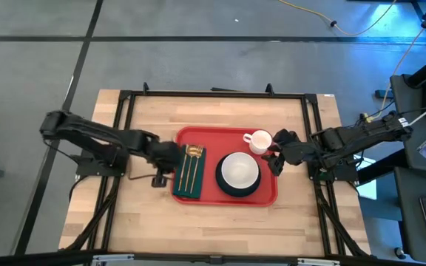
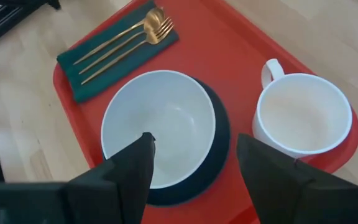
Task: Set up tray
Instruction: Adjust the green napkin on the orange tray
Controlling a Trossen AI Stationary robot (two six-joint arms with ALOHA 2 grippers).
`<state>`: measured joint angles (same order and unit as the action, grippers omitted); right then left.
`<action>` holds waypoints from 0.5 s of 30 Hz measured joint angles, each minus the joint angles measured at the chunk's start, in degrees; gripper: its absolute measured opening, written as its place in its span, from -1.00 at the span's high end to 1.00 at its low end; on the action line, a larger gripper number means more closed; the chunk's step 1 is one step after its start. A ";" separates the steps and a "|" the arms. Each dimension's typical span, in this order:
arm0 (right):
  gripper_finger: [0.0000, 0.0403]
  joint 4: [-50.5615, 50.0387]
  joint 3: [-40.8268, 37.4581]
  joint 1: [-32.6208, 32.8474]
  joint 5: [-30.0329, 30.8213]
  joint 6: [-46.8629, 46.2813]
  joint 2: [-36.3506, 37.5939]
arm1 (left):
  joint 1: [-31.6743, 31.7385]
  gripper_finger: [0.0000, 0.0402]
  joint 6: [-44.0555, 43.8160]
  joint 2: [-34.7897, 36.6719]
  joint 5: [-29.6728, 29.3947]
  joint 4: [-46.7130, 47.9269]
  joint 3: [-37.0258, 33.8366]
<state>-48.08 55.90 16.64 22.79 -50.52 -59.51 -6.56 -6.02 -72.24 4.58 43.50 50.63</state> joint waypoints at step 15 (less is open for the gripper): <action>-0.13 -0.10 0.00 0.00 -0.35 0.02 -0.02 | -3.08 0.98 1.38 -15.41 5.10 -0.46 -0.02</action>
<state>-48.18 55.90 16.64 22.44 -50.50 -59.53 -9.64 -4.64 -87.64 9.68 43.04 50.61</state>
